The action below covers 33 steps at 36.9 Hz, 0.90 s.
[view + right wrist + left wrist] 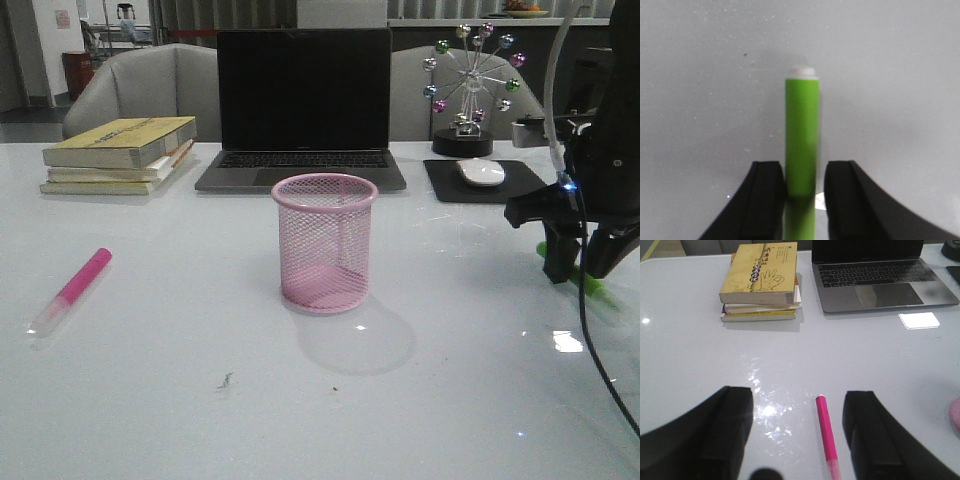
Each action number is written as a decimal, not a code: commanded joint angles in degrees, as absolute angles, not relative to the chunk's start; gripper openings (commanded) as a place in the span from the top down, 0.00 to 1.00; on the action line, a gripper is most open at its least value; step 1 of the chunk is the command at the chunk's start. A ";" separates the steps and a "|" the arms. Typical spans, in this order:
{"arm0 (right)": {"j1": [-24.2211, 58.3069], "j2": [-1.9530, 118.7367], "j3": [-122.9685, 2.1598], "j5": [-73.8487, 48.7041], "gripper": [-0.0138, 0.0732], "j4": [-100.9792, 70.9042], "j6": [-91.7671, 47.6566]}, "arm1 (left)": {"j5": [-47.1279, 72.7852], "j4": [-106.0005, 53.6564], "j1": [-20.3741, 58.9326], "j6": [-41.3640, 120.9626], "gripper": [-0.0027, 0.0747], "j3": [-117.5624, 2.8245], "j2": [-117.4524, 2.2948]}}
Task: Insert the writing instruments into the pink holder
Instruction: 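Lower the right gripper over the green marker and close on it, then lift the green marker upright with the right gripper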
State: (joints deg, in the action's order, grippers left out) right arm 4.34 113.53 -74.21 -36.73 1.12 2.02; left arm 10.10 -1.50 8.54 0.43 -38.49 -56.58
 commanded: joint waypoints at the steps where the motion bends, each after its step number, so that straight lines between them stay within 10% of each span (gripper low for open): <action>1: 4.37 111.05 -75.87 -35.41 0.57 1.84 1.98 | 6.32 -1.98 8.89 0.00 0.39 -40.79 -55.96; 9: 4.37 111.05 -76.79 -35.74 0.79 1.84 1.98 | 6.92 -1.98 8.89 0.00 0.39 -40.79 -55.96; 33: 7.49 87.54 -76.58 -22.55 0.78 1.84 1.98 | 9.35 -1.98 8.89 0.00 0.39 -40.79 -55.96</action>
